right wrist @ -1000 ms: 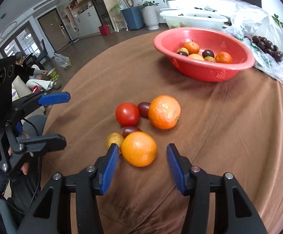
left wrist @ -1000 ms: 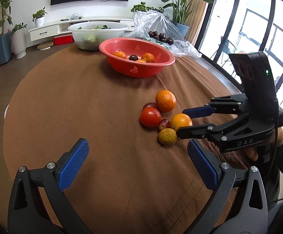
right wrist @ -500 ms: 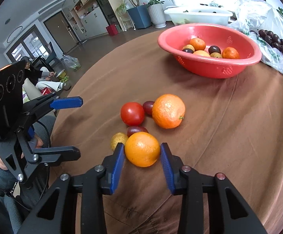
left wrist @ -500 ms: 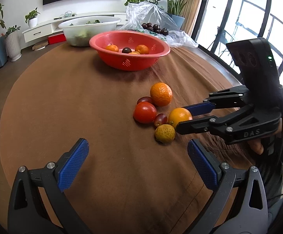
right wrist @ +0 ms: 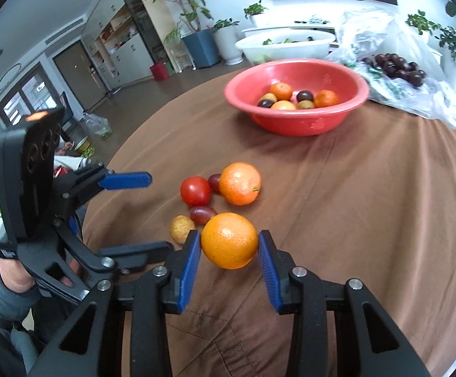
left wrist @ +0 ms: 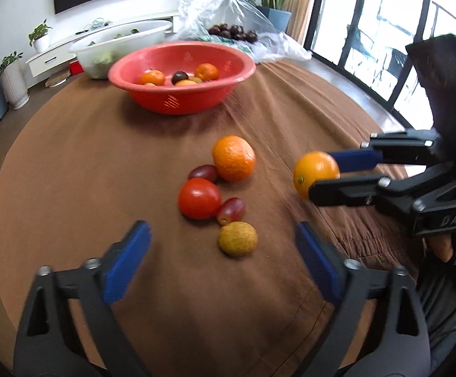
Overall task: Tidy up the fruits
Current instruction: 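Grasp a yellow-brown fruit with the left tool while the right tool holds the orange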
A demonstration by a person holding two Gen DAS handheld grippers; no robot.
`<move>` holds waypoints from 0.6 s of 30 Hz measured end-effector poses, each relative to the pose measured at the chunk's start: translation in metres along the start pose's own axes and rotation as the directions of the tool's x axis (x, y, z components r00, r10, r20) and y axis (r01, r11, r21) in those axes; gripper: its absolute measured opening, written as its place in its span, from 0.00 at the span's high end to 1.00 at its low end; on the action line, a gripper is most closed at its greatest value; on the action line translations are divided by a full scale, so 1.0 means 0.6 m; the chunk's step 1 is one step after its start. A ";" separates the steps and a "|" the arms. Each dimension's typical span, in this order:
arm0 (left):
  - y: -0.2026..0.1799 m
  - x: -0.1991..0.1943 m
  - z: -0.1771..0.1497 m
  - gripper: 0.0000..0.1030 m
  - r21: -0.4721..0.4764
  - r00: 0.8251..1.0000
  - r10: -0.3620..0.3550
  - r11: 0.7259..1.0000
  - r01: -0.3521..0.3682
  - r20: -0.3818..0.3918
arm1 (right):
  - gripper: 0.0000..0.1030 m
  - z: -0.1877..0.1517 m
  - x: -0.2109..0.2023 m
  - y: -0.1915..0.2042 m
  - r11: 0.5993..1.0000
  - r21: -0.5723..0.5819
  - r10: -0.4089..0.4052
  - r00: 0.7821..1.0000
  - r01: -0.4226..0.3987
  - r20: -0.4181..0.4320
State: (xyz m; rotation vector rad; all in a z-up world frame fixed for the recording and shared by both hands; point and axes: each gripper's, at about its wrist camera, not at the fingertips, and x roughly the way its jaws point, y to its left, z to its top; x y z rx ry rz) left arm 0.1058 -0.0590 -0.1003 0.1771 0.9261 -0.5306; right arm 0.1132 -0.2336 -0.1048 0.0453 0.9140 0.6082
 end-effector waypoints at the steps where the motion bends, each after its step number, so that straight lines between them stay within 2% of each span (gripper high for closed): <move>1: -0.003 0.003 0.000 0.33 0.002 1.000 0.002 1.000 -0.002 -0.006 | 0.61 -0.001 -0.002 0.000 1.000 0.003 -0.004 1.000 0.004 0.004; 3: -0.006 0.011 0.001 0.48 0.002 1.000 0.010 1.000 -0.010 -0.018 | 0.61 -0.003 -0.005 -0.004 1.000 0.010 -0.014 1.000 0.014 0.010; 6: -0.009 0.018 0.002 0.51 0.008 0.999 0.024 1.000 -0.024 -0.029 | 0.61 -0.006 -0.004 0.000 1.000 0.021 -0.020 1.000 0.020 0.014; 9: -0.010 0.021 -0.002 0.60 0.014 0.999 0.030 0.999 -0.030 -0.035 | 0.61 -0.003 -0.008 0.002 0.999 0.024 -0.021 1.000 0.021 0.019; 13: -0.018 0.022 -0.008 0.68 0.030 0.999 0.026 0.999 -0.025 -0.042 | 0.61 -0.005 -0.014 0.004 0.999 0.029 -0.021 0.999 0.021 0.025; 18: -0.026 0.027 -0.013 0.69 0.050 0.998 0.036 0.998 -0.034 -0.046 | 0.61 -0.005 -0.014 0.004 0.999 0.029 -0.022 0.999 0.021 0.026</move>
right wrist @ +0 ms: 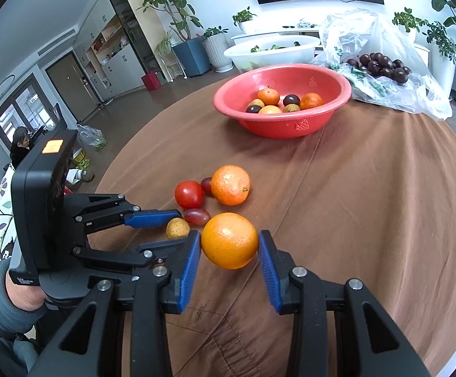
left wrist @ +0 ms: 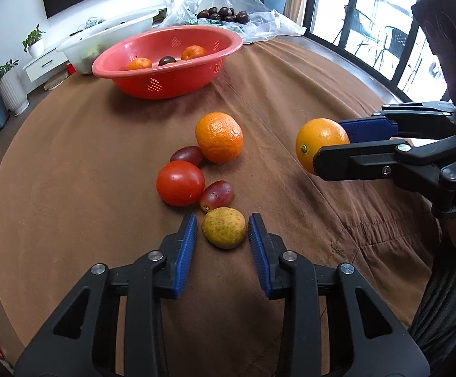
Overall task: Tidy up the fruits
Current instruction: 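Grasp a yellow-brown fruit with the left tool while the right tool holds the orange, then carry the yellow-brown fruit and orange into the red bowl and open both tools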
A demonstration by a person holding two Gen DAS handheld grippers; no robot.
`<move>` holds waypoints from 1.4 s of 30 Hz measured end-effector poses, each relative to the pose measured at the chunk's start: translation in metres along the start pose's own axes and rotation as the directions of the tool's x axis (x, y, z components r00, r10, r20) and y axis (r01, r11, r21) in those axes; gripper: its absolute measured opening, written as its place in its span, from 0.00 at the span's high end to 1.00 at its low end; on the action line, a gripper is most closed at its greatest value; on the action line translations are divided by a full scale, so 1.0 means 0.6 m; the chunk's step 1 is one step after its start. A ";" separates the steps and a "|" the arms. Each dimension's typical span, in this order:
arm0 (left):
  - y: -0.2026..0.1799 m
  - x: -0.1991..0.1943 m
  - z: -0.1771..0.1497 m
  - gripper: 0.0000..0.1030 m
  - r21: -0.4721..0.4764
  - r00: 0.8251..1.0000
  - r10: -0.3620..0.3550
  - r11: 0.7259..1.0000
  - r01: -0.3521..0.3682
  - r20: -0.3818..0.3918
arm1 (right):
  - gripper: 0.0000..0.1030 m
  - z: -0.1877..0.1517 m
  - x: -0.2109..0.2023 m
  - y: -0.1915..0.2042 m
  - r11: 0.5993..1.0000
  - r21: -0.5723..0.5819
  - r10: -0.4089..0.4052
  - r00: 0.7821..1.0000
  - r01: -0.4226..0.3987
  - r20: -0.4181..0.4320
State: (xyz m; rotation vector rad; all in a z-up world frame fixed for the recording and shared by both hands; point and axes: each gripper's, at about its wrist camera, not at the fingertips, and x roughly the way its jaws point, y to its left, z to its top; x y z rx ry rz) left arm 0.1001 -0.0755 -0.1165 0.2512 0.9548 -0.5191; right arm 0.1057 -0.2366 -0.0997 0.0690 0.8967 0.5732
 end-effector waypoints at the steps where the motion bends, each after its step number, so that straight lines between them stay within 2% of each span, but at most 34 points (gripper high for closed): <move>1: 0.001 0.001 0.001 0.71 -0.004 1.000 -0.003 1.000 0.003 0.001 | 0.61 -0.002 0.000 0.000 1.000 0.002 0.001 1.000 -0.001 0.002; 5: 0.005 0.001 0.002 0.75 -0.012 1.000 -0.013 1.000 0.013 0.009 | 0.61 -0.001 0.000 0.000 1.000 0.001 0.001 1.000 -0.001 0.002; 29: 0.053 -0.051 -0.004 0.75 -0.092 0.996 -0.036 0.995 0.043 0.077 | 0.61 -0.007 -0.003 0.011 1.000 0.016 -0.011 1.000 0.011 0.009; 42: 0.108 -0.087 0.048 0.75 -0.126 0.988 -0.004 0.992 0.024 0.156 | 0.61 0.018 -0.031 -0.025 0.996 0.052 -0.079 0.996 0.076 0.049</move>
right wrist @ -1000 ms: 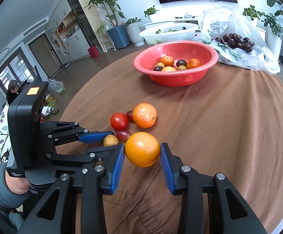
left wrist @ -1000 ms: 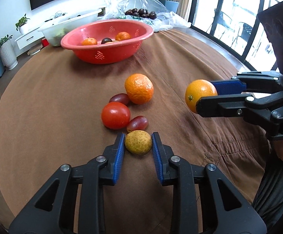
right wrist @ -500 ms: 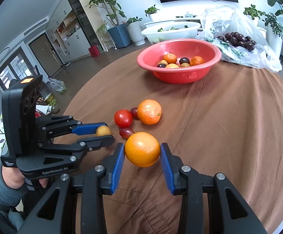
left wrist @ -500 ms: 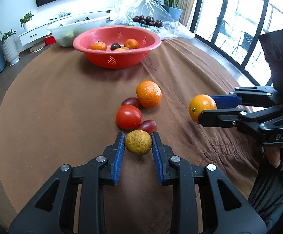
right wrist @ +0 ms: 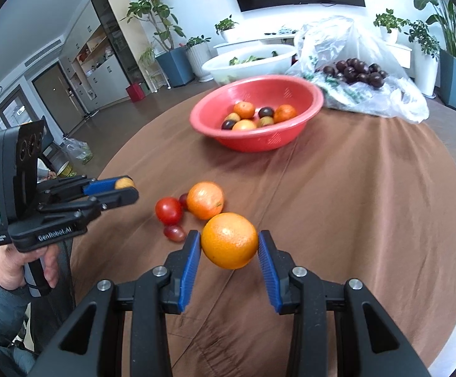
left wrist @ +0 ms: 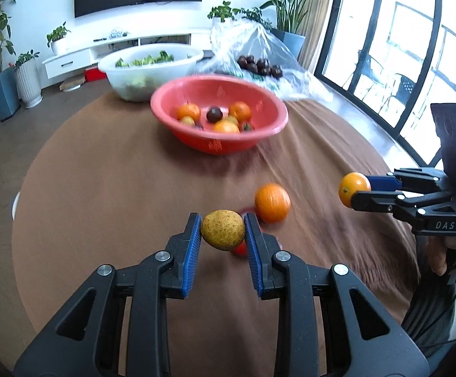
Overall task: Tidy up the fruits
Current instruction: 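Carry the yellow-brown fruit and orange into the red bowl and open both tools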
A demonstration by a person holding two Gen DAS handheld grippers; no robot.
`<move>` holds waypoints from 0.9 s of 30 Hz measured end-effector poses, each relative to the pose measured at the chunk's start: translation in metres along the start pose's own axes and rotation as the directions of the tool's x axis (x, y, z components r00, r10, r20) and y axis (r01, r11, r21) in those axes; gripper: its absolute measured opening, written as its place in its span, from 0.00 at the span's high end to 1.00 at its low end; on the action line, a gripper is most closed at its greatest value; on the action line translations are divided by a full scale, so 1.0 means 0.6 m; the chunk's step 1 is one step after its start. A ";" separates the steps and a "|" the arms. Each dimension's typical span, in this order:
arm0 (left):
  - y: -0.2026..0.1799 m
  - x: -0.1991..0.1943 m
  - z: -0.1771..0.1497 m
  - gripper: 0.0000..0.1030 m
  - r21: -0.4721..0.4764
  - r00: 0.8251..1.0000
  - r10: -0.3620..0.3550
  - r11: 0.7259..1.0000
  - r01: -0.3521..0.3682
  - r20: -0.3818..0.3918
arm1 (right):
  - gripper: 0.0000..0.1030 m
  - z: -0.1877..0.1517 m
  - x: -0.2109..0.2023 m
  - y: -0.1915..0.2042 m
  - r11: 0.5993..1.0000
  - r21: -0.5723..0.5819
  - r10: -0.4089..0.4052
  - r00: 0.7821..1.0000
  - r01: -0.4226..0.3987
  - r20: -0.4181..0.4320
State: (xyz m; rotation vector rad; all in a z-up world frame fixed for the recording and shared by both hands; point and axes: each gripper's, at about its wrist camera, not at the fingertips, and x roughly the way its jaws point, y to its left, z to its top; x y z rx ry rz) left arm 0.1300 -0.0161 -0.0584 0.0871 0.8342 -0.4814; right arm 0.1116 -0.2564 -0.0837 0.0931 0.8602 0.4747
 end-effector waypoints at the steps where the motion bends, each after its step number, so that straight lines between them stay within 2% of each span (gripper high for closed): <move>1: 0.001 -0.002 0.012 0.75 0.003 1.000 0.002 1.000 -0.002 0.010 | 0.61 0.005 -0.003 -0.002 1.000 0.001 -0.007 1.000 0.007 0.006; 8: 0.018 0.000 0.105 0.75 0.029 0.998 0.014 0.999 -0.016 0.065 | 0.61 0.067 -0.025 -0.007 0.998 -0.016 -0.066 0.996 0.067 0.059; 16: 0.031 0.040 0.213 0.75 0.059 0.996 0.013 0.998 -0.018 0.087 | 0.61 0.165 -0.018 -0.006 0.991 -0.050 -0.121 0.985 0.127 0.122; 21: 0.041 0.093 0.247 0.75 0.069 0.998 0.005 0.998 -0.009 0.061 | 0.61 0.225 0.020 -0.012 0.990 -0.050 -0.126 0.984 0.134 0.128; 27: 0.050 0.165 0.259 0.75 0.068 1.000 0.005 0.998 -0.006 0.014 | 0.61 0.259 0.089 -0.026 0.988 -0.049 -0.145 0.986 0.150 0.087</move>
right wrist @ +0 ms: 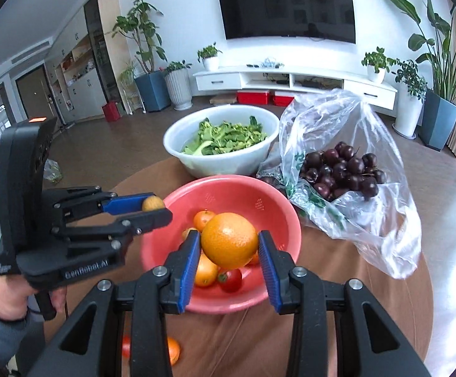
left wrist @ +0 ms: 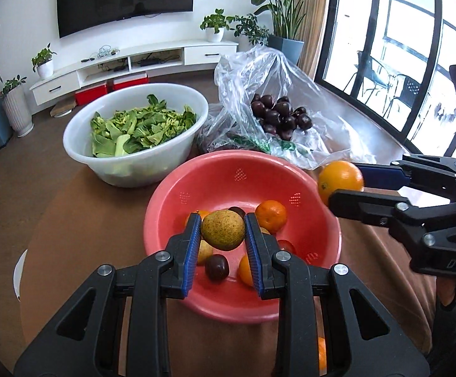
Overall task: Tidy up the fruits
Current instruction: 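Carry the yellow-brown fruit and orange into the red bowl and open both tools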
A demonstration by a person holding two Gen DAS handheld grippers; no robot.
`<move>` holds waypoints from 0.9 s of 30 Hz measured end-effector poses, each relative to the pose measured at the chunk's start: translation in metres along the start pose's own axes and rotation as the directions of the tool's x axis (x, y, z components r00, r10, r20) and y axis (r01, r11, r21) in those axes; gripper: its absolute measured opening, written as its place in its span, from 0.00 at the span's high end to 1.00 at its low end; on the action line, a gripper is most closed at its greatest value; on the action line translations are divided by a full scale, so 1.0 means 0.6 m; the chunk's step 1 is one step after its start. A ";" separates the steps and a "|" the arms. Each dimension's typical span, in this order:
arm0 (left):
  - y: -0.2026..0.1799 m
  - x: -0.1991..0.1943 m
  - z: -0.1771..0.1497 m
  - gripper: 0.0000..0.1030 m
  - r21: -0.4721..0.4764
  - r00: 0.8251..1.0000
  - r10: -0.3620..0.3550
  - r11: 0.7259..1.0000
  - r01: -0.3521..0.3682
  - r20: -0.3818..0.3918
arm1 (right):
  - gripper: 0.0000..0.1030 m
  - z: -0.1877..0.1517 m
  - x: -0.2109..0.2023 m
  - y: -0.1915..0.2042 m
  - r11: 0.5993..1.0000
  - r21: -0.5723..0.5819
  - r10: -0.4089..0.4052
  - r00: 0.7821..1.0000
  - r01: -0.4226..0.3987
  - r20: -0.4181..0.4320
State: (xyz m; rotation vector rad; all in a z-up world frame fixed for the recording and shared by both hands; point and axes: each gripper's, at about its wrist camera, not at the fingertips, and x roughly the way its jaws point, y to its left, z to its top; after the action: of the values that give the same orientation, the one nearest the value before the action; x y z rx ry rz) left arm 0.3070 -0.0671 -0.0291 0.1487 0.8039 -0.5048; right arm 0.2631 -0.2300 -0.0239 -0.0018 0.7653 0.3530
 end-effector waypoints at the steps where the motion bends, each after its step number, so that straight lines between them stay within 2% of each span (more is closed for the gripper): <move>1: 0.000 0.013 0.000 0.75 0.000 1.000 -0.001 1.000 0.001 -0.007 | 0.61 -0.001 0.007 0.001 1.000 0.000 0.000 1.000 0.000 -0.007; 12: 0.005 0.099 -0.015 0.75 0.013 0.998 0.002 1.000 -0.001 -0.066 | 0.61 -0.022 0.090 0.004 1.000 -0.006 -0.009 0.994 0.009 -0.109; 27: 0.006 0.123 -0.025 0.75 0.031 0.996 0.021 0.999 -0.019 -0.091 | 0.60 -0.044 0.120 -0.005 1.000 -0.002 -0.019 0.989 0.019 -0.148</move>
State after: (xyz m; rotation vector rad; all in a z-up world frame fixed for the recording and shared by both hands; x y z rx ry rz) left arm 0.3423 -0.0872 -0.0928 0.2086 0.8837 -0.4941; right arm 0.2943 -0.2135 -0.0922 -0.0361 0.9118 0.3376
